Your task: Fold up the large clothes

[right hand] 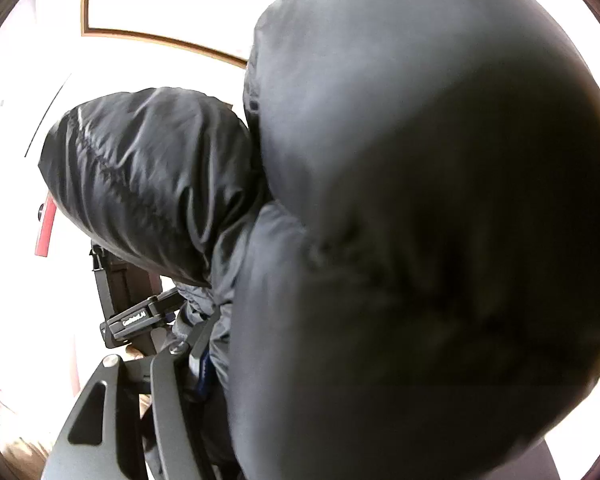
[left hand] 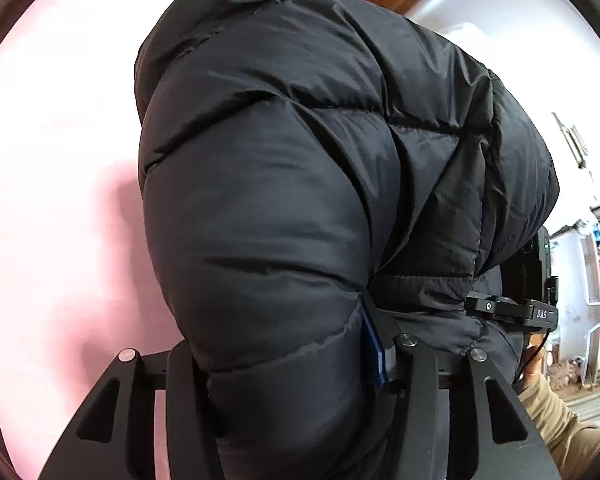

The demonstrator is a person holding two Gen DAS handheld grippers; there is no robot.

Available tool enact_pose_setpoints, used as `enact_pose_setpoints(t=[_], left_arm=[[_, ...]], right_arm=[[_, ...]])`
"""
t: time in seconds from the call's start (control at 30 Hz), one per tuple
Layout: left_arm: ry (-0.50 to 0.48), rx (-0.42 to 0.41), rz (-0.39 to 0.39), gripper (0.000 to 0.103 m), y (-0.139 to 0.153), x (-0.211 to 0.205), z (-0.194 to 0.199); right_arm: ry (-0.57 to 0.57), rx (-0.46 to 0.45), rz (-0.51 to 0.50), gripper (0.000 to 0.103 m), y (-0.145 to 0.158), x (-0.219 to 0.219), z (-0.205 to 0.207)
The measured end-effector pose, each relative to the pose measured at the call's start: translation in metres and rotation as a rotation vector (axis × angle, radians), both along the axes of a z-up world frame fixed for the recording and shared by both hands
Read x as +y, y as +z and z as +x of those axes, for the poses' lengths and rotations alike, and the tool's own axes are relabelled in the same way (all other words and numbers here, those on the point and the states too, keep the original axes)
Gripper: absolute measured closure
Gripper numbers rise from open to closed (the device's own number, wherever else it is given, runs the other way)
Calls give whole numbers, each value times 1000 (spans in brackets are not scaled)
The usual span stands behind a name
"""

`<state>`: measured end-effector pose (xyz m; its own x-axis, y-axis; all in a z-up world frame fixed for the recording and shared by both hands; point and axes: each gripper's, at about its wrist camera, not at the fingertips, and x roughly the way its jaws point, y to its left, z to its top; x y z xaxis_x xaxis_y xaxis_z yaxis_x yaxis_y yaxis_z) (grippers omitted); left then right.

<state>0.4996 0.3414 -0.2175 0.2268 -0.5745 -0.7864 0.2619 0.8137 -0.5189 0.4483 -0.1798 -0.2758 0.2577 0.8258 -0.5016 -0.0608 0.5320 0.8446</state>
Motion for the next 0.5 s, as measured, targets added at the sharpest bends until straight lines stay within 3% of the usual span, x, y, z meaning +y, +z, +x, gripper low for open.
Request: enact_pose_setpoints(t=[0.27,0.37,0.5], left_arm=[[96,-5,61,52,-36,125,22],[114,-28,70,50,-46,150,34],[145,-55,73,48,-64,177,52]], right_arm=[[32,29,11,39,-40,107,69],[24,19,4,39,-50,128,95],[9,6,-23,39,-62,147,93]])
